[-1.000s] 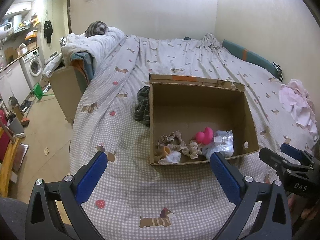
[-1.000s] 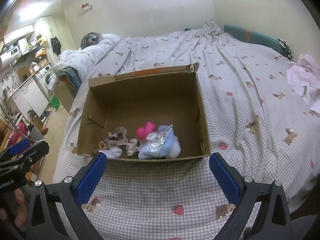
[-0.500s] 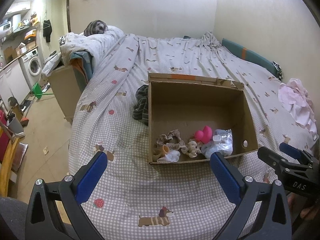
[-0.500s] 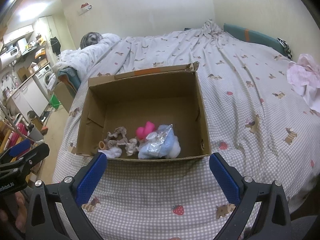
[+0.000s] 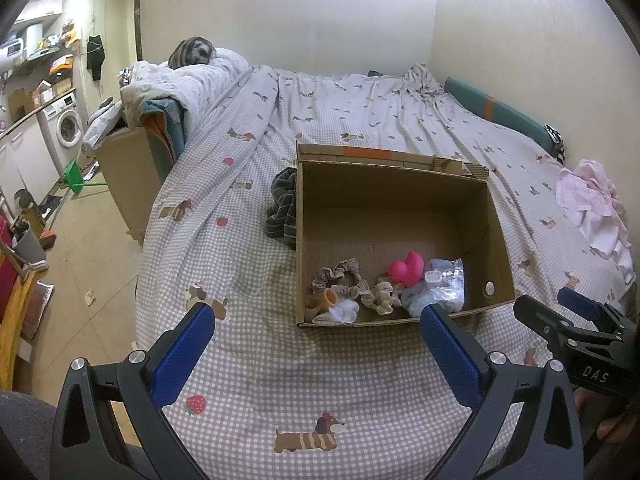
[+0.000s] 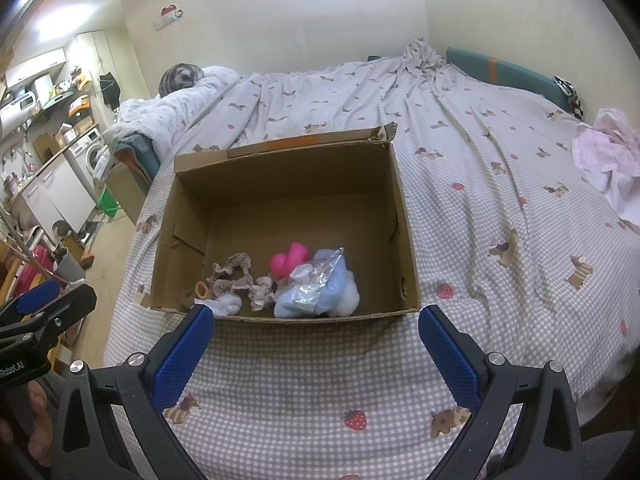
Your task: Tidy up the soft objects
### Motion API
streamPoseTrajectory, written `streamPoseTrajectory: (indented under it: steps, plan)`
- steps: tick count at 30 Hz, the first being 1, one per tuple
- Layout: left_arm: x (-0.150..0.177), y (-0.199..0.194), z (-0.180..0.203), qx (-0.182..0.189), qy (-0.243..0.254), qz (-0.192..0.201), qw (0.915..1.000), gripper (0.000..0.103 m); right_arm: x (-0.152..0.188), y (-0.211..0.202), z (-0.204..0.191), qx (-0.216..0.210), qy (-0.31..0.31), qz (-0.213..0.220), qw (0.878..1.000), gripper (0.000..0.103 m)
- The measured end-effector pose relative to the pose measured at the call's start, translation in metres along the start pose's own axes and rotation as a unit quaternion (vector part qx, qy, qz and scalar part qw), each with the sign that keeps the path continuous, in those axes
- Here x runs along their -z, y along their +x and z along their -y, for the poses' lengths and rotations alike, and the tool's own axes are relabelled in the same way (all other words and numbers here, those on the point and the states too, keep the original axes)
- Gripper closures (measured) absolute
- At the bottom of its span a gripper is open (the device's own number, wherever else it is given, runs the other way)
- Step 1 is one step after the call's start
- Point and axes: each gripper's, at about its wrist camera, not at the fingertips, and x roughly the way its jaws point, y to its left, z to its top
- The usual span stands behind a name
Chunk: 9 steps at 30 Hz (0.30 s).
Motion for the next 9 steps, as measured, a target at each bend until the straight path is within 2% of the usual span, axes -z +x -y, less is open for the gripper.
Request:
streamPoseTrajectory:
  steps: [5,9]
  plan:
    - [0.0010,0.0031,-0.0020,0.015,-0.007,-0.007,0.9998,0.001,0.0003,0.0001,0.0006,-0.004,0.001,0.001,1.000,0.000]
    - [0.0023,0.0050,-0.0012,0.013,-0.007,-0.010,0.9998,0.001,0.0016,0.0021,0.0029,-0.005,0.002,0.000,1.000,0.000]
